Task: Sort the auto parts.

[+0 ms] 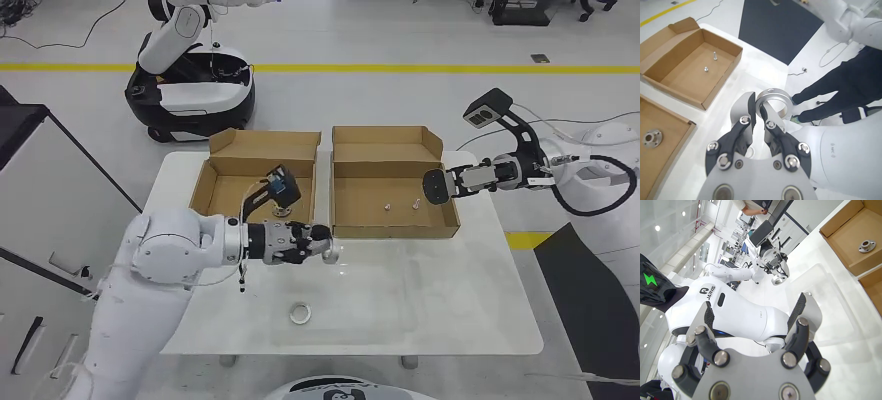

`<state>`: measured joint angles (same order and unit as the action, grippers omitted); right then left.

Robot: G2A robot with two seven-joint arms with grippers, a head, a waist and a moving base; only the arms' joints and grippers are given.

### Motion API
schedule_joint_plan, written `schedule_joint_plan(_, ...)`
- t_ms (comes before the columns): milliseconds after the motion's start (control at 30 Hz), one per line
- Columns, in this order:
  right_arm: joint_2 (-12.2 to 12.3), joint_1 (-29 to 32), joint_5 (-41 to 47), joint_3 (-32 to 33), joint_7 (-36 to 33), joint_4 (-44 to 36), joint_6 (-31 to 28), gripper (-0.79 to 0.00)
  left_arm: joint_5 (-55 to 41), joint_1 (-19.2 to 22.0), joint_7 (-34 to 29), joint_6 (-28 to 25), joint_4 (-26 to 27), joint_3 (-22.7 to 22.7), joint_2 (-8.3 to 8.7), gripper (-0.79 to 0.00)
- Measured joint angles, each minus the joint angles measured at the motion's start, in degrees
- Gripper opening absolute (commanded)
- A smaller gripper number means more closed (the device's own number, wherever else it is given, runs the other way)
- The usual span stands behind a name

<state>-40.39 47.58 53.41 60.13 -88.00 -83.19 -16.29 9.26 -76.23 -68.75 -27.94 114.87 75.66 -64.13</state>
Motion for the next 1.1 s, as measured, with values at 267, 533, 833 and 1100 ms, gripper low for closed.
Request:
schedule_joint_plan(267, 0.0, 0.0, 0.0, 0.0, 0.0, 0.0, 0.0, 0.000, -22.3, 1.0, -1.3, -6.5, -5.9, 2.6, 1.17, -0.785)
schedule_joint_plan(533, 0.0, 0.0, 0.0, 0.0, 0.0, 0.0, 0.0, 0.000, -34.6, 2.3, -0.3, -7.3, -6.3, 1.1, 3.22, -0.785)
schedule_joint_plan(833, 0.0, 0.0, 0.0, 0.0, 0.0, 0.0, 0.0, 0.000, -51.5, 2.5, -1.0, -6.7, -5.0, 2.3, 5.33, -0.785)
schedule_joint_plan(1100, 0.0, 0.0, 0.0, 0.0, 0.0, 0.0, 0.0, 0.000, -62.4, 2.1, -4.2, -3.4, -3.8, 4.1, 5.68, -0.785)
